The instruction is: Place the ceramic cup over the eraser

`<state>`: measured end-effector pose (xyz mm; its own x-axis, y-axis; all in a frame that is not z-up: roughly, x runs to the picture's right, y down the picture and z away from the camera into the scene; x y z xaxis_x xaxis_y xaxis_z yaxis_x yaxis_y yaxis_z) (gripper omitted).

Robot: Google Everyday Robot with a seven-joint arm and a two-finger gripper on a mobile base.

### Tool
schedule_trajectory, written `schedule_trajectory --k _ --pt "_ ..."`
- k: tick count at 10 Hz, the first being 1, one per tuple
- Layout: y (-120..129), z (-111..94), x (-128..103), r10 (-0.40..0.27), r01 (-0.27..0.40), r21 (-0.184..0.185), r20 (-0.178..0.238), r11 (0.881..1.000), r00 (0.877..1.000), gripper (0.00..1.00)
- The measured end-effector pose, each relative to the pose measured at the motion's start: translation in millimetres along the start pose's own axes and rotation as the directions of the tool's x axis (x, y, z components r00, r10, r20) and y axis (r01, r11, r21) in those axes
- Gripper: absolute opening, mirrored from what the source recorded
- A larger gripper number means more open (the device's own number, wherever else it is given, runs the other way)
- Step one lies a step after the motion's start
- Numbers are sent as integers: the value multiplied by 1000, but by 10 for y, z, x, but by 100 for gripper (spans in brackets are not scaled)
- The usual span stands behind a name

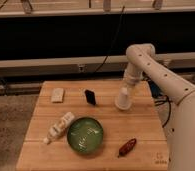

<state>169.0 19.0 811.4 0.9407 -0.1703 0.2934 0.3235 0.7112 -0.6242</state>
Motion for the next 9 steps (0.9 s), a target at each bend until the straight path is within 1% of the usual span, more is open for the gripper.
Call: schedule_trajectory --k 2,5,7,9 --pt "-93 -118 -171 -49 49 11 -6 999 999 0" --pt "-321 -340 -445 -129 129 28 -27 991 991 0" --pt "-531 -507 -636 -188 190 39 -51 981 981 0" --pt "-655 -617 -743 -225 228 47 -66 973 972 0"
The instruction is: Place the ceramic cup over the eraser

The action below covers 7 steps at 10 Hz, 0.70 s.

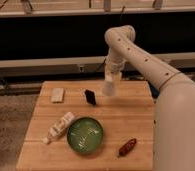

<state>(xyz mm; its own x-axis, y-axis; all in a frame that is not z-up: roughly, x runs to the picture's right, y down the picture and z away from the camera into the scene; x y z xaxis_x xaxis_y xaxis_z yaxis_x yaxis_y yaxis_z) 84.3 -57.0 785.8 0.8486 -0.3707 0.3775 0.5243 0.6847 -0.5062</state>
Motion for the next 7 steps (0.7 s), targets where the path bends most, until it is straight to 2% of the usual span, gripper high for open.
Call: schedule_trajectory --k 4,7 --pt "-158 -142 -223 -75 75 8 2 997 997 0" --pt "-191 -159 -385 -114 114 -7 20 993 993 0"
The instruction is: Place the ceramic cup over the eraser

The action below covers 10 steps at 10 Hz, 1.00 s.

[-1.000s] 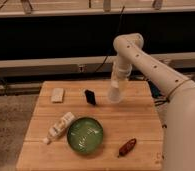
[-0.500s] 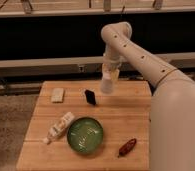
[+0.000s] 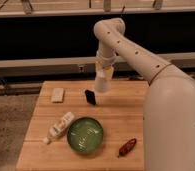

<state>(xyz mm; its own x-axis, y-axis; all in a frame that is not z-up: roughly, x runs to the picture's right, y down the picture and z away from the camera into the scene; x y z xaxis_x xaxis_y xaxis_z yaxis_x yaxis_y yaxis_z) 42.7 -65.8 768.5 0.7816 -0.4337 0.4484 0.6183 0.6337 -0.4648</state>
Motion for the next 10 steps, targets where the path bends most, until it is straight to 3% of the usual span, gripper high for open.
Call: schedule_trajectory --k 4,10 --pt "14 60 -219 -46 47 -28 29 999 999 0" --pt "-135 167 -378 -84 85 -23 53 996 995 0"
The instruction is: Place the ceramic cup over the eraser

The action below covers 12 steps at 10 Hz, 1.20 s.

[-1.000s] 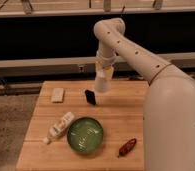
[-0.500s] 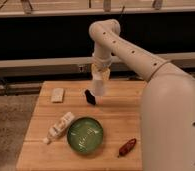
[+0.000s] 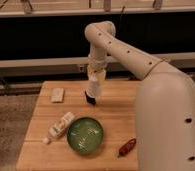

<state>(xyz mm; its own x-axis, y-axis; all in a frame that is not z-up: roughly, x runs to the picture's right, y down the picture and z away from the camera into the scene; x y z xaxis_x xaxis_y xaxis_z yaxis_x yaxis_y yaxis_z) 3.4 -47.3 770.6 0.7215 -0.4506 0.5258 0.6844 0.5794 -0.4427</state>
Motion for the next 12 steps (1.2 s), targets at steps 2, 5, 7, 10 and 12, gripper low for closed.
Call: schedule_trajectory --k 2,5,7,10,12 --pt "-65 57 -55 -15 15 -3 9 1000 1000 0" --pt "-126 144 -94 -26 26 -12 20 1000 999 0" --pt "-140 220 -79 -25 26 -21 23 999 999 0" --pt "-122 453 -4 -8 9 -50 31 999 999 0" --pt "-65 619 64 9 -5 -61 57 998 998 0"
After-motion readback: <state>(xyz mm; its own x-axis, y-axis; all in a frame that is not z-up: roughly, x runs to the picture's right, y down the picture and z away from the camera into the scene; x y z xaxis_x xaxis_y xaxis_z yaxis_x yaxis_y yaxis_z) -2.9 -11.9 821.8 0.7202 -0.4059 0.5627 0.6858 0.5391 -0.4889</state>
